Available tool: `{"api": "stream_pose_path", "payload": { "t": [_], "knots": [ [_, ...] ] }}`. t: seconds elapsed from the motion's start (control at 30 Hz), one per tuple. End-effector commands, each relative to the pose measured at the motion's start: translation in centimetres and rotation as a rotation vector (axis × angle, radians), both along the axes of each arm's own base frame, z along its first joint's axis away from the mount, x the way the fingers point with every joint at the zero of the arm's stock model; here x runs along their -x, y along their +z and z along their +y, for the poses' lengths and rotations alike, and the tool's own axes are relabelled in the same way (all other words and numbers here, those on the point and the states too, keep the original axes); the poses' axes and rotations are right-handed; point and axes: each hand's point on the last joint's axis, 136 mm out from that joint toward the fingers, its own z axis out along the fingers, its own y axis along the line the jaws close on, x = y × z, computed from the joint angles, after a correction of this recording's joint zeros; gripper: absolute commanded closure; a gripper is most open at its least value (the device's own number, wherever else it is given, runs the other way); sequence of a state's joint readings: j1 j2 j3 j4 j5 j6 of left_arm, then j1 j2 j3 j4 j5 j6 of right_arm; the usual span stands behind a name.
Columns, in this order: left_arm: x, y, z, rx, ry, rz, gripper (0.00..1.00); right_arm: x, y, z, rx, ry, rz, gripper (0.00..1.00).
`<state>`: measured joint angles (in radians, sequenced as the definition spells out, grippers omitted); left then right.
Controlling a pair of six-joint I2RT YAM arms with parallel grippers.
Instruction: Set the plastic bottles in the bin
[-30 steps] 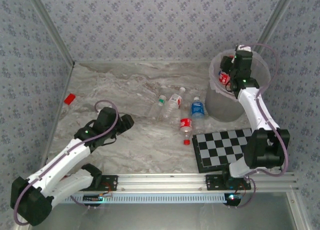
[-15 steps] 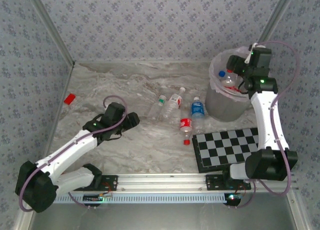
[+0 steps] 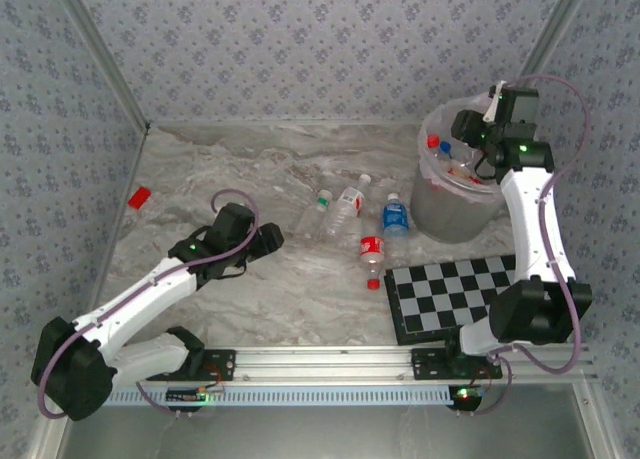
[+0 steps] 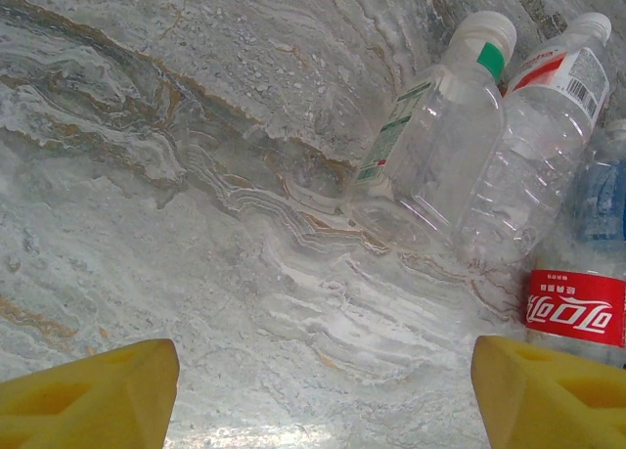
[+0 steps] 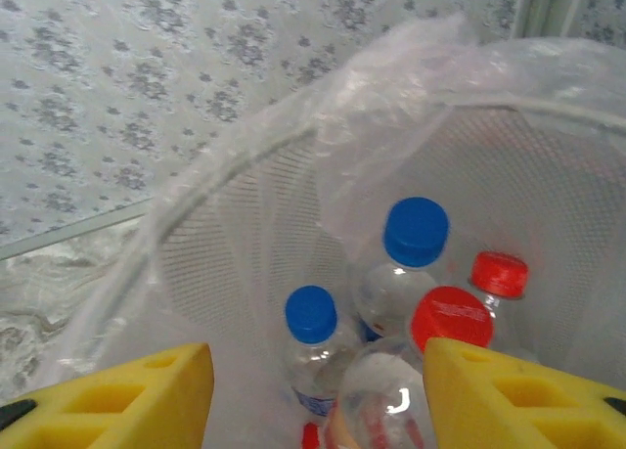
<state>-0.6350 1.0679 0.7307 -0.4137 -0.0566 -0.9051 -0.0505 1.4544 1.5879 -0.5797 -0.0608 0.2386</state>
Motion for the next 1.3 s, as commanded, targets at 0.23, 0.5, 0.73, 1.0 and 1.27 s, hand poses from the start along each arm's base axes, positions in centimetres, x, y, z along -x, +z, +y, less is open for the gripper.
{"api": "stream_pose_path", "payload": {
  "t": [0.23,0.5,0.73,1.0,1.27],
  "knots": [
    [-0.6,0.6,-1.8,-0.011,-0.052,-0.018,0.22,-1.0,-0.7,3.9,0.065,0.118,0.054,0.55],
    [-0.6,0.1,-2.0,-0.018,-0.054,-0.011,0.22,1.3,-6.3,2.4,0.073,0.04,0.123,0.72],
    [-1.4,-0.2,-3.4,-0.028,-0.104,0.009,0.22,2.1,-9.6,0.9,0.006,0.007,0.168,0.73],
    [-2.5,0.0,-4.9,-0.035,-0.148,0.001,0.21,3.5,-2.5,0.1,0.007,-0.005,0.031,0.53],
    [-4.9,0.6,-7.0,-0.116,-0.262,-0.056,0.21,7.4,1.9,0.7,-0.024,0.011,-0.078,0.31]
  ]
}}
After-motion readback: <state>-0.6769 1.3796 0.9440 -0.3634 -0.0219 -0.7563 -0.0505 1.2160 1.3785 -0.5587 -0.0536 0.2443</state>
